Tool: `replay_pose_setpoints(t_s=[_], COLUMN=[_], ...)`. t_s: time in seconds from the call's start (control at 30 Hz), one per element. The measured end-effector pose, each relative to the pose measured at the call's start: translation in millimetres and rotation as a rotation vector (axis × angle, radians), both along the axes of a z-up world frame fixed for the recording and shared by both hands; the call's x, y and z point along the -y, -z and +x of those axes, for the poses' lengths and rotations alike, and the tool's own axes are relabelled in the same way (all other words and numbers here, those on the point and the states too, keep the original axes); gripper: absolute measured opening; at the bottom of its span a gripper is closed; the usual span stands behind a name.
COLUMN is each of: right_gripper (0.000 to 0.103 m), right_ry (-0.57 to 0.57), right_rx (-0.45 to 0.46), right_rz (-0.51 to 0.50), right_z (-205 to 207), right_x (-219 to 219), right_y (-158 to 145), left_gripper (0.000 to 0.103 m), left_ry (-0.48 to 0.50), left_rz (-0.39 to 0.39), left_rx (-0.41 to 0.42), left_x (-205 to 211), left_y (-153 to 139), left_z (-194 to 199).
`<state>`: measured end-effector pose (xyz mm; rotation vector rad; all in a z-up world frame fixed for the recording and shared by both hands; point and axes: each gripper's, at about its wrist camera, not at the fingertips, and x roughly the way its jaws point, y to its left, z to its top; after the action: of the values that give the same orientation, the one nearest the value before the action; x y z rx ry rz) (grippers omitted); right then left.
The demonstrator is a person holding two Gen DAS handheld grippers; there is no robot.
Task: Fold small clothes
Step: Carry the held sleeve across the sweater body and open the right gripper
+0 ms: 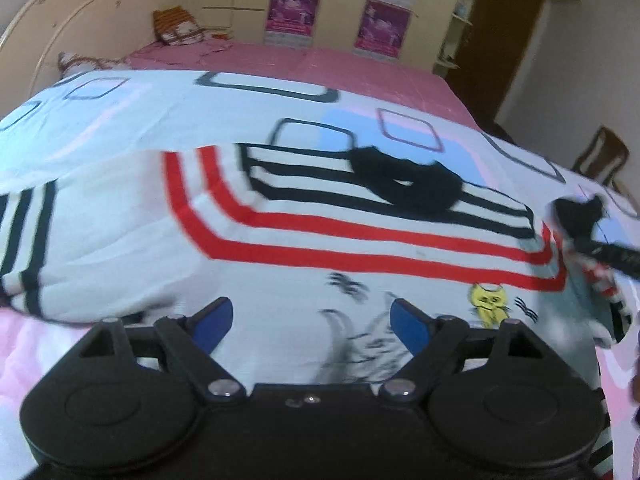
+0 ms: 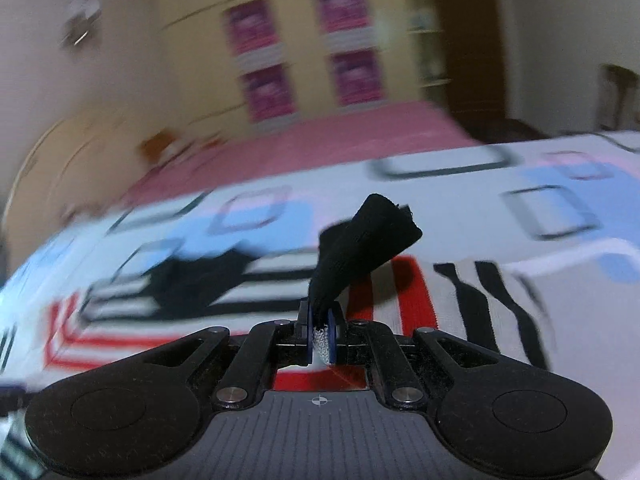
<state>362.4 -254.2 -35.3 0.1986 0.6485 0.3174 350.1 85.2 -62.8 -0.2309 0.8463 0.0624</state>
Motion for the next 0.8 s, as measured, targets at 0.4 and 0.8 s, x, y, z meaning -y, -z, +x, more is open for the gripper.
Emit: replay_pose_setpoints(t_s=[0.4,0.8], right_gripper=[0.075,0.056], right_ry=[-0.225,-0.12], right_rx=[-0.007,-0.135], right_rz=[-0.106,-0.073], right_z=[-24.5,-68.6], right_x=[-83.2,49.8], right_y=[36.4,34.0], left_gripper=[0.091,0.077], left_ry=[0.036,0.28], left_rz=[-0.092,-0.174], left_rx=[0.034,0.046], left_x=[-18.7,87.8], left_y=[-0.4,19.9], left_z=[5.0,78.0])
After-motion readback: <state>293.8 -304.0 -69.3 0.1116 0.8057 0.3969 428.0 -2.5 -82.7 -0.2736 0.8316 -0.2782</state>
